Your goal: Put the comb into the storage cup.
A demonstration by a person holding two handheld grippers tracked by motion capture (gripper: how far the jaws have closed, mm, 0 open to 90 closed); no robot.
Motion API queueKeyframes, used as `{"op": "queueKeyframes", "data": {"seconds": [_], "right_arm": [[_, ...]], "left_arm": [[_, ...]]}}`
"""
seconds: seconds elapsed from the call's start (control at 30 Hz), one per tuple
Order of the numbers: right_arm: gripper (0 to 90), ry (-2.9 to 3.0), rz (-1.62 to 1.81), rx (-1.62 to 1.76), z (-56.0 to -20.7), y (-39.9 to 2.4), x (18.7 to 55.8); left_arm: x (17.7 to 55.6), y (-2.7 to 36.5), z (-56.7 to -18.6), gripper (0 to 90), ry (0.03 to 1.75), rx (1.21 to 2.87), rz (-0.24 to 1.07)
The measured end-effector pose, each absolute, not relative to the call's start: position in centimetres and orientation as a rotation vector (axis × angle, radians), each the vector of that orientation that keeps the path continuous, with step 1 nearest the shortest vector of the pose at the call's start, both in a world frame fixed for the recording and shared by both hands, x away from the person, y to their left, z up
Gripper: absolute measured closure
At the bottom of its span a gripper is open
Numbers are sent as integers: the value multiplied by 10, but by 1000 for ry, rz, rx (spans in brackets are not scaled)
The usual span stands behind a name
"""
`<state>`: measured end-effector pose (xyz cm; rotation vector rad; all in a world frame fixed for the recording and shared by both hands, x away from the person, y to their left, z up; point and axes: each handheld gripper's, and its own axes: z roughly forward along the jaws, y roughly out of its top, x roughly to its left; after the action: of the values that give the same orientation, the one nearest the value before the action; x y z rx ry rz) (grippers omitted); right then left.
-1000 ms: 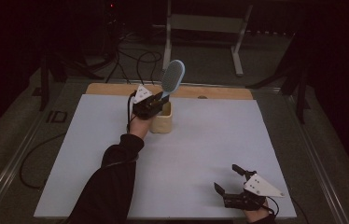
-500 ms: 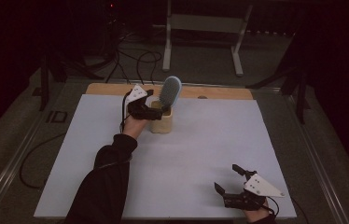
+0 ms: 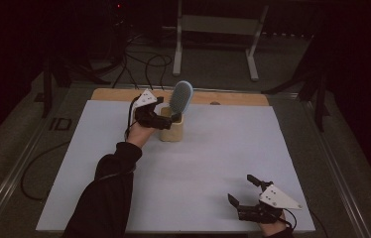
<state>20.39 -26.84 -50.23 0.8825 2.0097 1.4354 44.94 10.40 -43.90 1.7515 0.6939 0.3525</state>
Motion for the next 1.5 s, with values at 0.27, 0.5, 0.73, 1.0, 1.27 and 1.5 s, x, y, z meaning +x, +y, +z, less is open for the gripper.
{"op": "queueKeyframes", "data": {"seconds": [0.27,0.5,0.73,1.0,1.27,1.5], "right_arm": [[88,2009,1429,884,-502,-268,204],[88,2012,1427,888,-503,-268,204],[88,2010,1430,898,-503,-267,205],[88,2010,1426,898,-503,-267,205],[88,2010,1426,898,-503,-267,205],[88,2013,1423,893,-503,-266,205]], "left_arm": [[442,110,-430,0,672,1800,324],[436,120,-423,0,655,1846,299],[427,131,-422,0,635,1863,254],[414,147,-416,0,620,1851,240],[399,166,-416,0,628,1843,251],[381,182,-417,0,616,1850,272]]}}
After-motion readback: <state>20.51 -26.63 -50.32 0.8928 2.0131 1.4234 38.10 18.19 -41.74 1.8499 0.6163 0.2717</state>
